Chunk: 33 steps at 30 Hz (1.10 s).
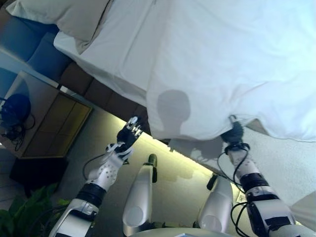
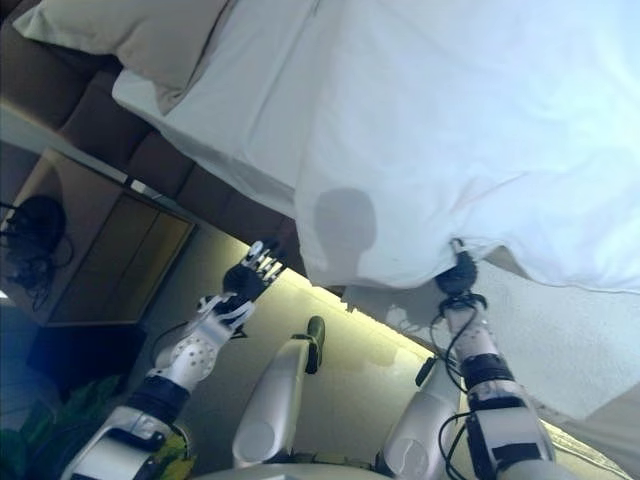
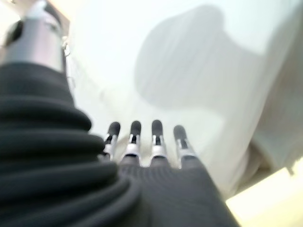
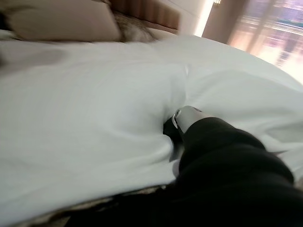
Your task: Make the bed neatly
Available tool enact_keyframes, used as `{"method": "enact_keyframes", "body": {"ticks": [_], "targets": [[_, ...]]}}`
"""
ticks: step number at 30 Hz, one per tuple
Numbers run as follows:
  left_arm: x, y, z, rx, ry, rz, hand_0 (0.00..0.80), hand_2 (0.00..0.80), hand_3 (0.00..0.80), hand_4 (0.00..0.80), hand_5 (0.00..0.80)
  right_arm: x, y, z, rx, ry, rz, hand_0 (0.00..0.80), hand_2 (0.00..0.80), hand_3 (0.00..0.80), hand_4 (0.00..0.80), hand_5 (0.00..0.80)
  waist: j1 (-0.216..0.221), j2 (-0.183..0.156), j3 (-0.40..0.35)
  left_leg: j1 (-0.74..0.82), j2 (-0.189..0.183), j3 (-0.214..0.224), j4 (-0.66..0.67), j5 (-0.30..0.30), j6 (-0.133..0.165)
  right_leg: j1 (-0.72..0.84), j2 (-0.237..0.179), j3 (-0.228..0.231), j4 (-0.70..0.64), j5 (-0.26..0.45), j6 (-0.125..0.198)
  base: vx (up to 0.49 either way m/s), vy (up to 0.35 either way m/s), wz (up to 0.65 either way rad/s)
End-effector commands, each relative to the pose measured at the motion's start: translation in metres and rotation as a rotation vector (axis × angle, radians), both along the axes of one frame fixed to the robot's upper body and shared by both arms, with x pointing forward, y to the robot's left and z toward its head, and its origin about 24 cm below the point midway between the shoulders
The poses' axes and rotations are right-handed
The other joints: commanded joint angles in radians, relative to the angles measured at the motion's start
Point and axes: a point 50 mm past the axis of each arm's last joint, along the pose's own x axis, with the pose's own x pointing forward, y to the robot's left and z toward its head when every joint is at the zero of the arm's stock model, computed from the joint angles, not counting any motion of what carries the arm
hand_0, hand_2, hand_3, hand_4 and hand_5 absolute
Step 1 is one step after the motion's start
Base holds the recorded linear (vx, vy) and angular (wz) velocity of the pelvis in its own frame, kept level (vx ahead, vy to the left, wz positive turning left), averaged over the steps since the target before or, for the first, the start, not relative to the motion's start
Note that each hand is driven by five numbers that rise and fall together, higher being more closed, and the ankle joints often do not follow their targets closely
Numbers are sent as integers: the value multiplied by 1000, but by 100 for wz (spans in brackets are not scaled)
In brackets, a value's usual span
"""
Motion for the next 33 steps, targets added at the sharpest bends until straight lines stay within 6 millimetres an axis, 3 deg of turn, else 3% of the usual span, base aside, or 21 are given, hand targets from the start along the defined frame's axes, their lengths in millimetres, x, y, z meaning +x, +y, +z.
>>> {"method": "enact_keyframes", "body": {"ticks": [1, 7, 11, 18, 21, 29, 33], "targets": [[5, -6, 9, -128, -5, 53, 0, 0, 0, 0, 0, 4, 33, 33, -87, -121, 98, 800, 800, 800, 800, 800, -8, 20, 0, 77, 57, -55, -158, 154, -27, 11, -13, 76, -55, 148, 61, 35, 149, -5], [-14, -32, -15, -533, 180, -11, 0, 0, 0, 0, 0, 3, 57, 41, -133, -123, 114, 800, 800, 800, 800, 800, -26, 28, 12, 83, 67, -31, -164, 163, -27, 9, -8, 93, -61, 149, 54, 2, 81, -12], [-28, -53, -32, -834, 362, -32, 0, 0, 0, 0, 0, 6, 69, 53, -136, -149, 116, 800, 800, 800, 800, 800, -31, 13, 23, 62, 80, -25, -148, 165, -31, 3, -7, 96, -62, 155, 50, -13, -4, -7], [-40, -79, -51, -923, 477, -46, 0, 0, 0, 0, 0, 8, 82, 66, -90, -193, 121, 800, 800, 800, 800, 800, -29, -41, 41, 7, 113, -28, -114, 169, -42, -2, 4, 79, -85, 178, 56, -17, -85, -7], [-31, -88, -41, -958, 408, -64, 0, 0, 0, 0, 0, 8, 88, 70, -62, -220, 129, 800, 800, 800, 800, 800, -30, -72, 49, -23, 133, -18, -95, 173, -46, -6, 8, 67, -91, 189, 58, -12, -147, -8], [-13, -120, 13, -1048, 165, -161, 0, 0, 0, 0, 0, 9, 96, 82, 35, -292, 132, 800, 800, 800, 800, 800, -19, -137, 62, -94, 153, -20, -52, 172, -57, -22, 18, 42, -106, 217, 57, -8, -89, 3], [-11, -125, 20, -1017, 167, -132, 0, 0, 0, 0, 0, 7, 103, 92, 62, -330, 148, 800, 800, 800, 800, 800, -15, -168, 66, -116, 163, -20, -46, 178, -60, -21, 34, 33, -125, 230, 53, 4, -80, -6]]}}
